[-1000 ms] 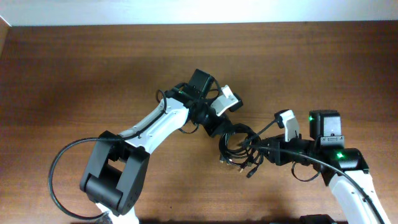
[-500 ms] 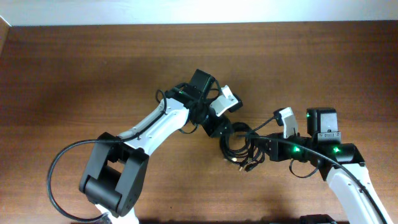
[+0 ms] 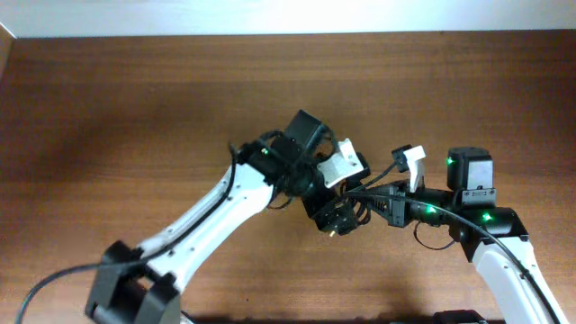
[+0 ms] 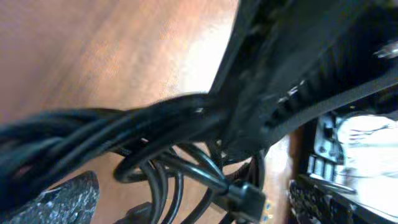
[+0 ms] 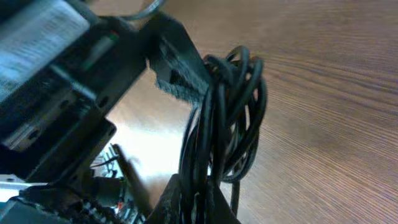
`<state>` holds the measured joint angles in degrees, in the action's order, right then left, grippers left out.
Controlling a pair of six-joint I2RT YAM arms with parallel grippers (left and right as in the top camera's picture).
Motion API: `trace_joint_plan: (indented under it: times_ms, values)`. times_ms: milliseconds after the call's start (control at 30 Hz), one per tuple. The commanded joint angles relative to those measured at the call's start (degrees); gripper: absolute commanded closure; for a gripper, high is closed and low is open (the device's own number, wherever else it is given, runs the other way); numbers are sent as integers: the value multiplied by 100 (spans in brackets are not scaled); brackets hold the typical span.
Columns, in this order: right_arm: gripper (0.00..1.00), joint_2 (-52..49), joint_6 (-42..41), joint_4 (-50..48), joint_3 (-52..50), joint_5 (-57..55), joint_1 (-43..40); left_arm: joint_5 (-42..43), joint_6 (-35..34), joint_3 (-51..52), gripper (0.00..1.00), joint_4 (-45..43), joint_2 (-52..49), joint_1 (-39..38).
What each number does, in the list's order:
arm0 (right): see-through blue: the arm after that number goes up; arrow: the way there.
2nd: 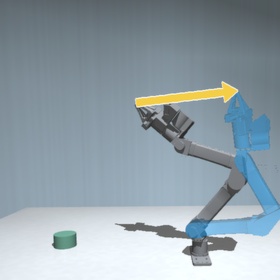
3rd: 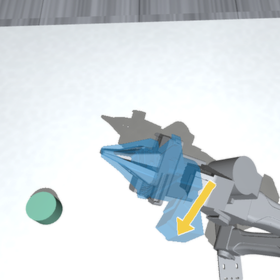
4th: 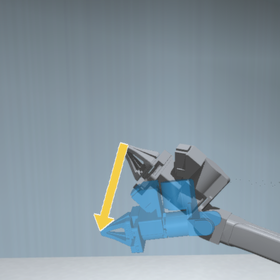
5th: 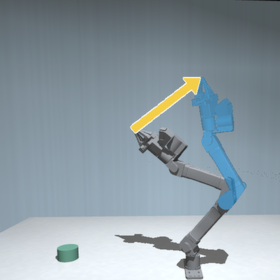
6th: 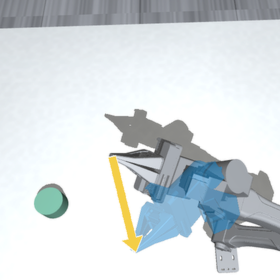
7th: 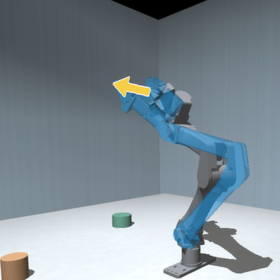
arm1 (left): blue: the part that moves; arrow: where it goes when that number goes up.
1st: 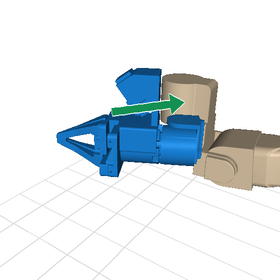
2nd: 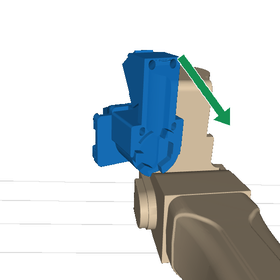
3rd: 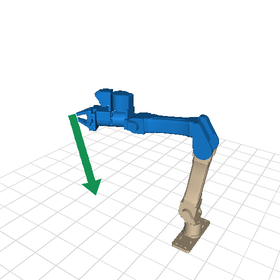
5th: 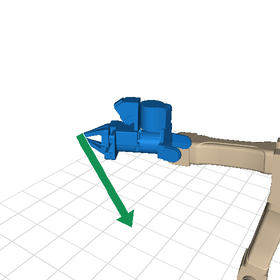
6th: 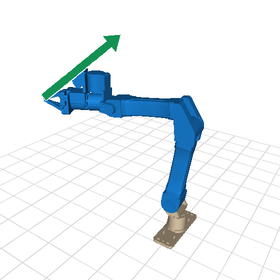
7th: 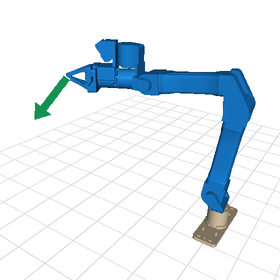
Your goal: Untangle cables
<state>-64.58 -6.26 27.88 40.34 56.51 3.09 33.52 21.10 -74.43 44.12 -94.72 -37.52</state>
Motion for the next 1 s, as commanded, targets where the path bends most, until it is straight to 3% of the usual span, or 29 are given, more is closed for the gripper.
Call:
trace_joint_plan:
  times_ms: [0,67,133,200,367,433,467,567,700,767,800,933,967]
  values:
    - [96,90,-22,-81,105,765,15,-1115,129,-52,1,-280,664,-282]
    - [96,90,-22,-326,105,1237,17,-1102,-55,-52,1,-310,743,-293]
    - [96,90,4,-330,105,1408,15,-656,-90,-52,9,-225,831,-293]
    - [96,90,658,-352,105,2149,-46,-313,-85,-52,11,-79,1281,-293]
    - [96,90,695,-348,105,2778,-479,-492,-87,-52,38,662,2750,-267]
    - [96,90,693,-417,105,2916,-479,-568,-90,-52,69,1067,2951,-267]
    - [96,90,688,-590,105,3241,-479,-566,-96,-50,70,1231,2920,-267]
    - [96,90,625,-584,105,3241,-479,-269,-758,-50,72,1156,2463,-282]
    - [96,90,623,-584,105,3244,-479,-282,-2367,-50,100,796,1615,-323]
    - [96,90,623,-579,105,3241,-479,-262,-2800,-50,99,640,1235,-319]
    - [96,90,623,-581,105,3241,-479,-262,-2800,-50,76,645,1217,-308]
    - [96,90,625,-564,105,3241,-479,-267,-2798,-50,62,540,1213,-308]
    - [96,90,625,-564,105,3241,-479,-267,-2800,-52,65,544,1213,-308]
